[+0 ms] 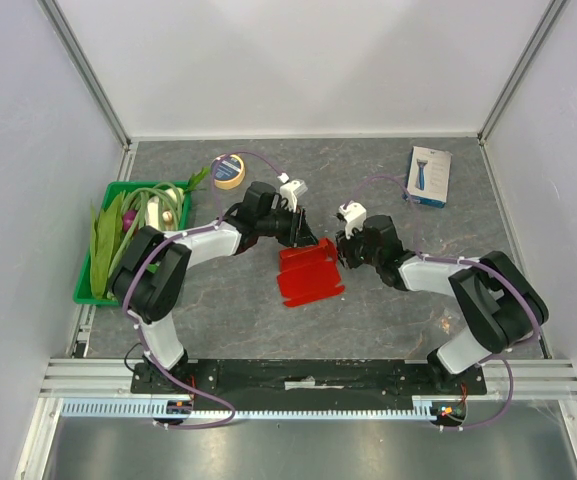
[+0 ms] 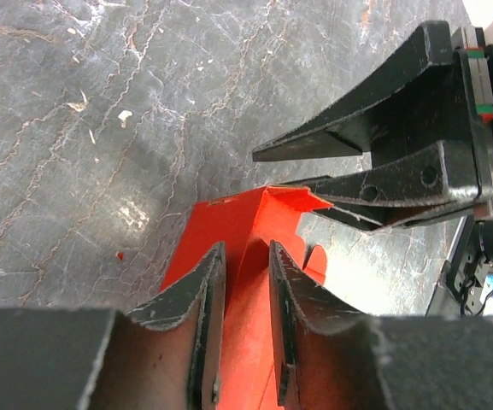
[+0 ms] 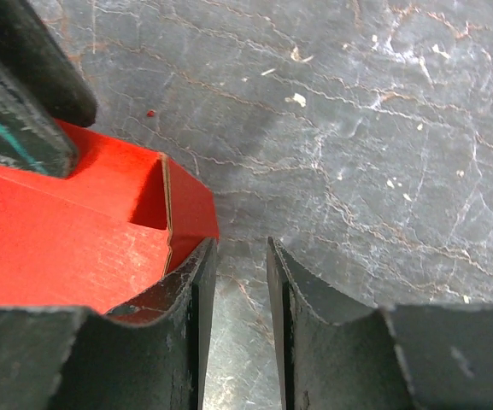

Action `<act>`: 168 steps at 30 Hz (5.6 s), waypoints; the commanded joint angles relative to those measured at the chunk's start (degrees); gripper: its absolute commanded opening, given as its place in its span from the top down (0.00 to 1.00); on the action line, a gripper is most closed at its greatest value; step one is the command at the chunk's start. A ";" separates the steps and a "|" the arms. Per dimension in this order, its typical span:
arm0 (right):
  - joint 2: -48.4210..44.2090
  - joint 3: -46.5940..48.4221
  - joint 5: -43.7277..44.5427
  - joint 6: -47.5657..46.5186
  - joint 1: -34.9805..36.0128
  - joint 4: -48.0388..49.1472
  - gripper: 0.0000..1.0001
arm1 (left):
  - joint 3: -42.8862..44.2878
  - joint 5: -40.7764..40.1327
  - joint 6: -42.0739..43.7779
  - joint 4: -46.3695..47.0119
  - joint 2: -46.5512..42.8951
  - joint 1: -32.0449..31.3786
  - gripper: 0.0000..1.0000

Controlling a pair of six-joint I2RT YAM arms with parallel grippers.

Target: Fold the paper box

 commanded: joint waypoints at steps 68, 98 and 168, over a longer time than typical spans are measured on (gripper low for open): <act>-4.62 -4.93 7.71 4.40 18.09 11.75 0.62 | -44.15 -36.94 -36.49 26.05 -14.37 -14.31 0.98; -16.74 -2.20 13.97 8.71 9.92 -12.43 0.33 | -40.27 -60.58 -12.77 2.47 -43.46 -9.39 0.41; -3.65 11.25 22.74 9.68 15.81 -19.28 1.00 | -34.39 -47.32 -1.16 28.77 -16.48 -1.92 0.55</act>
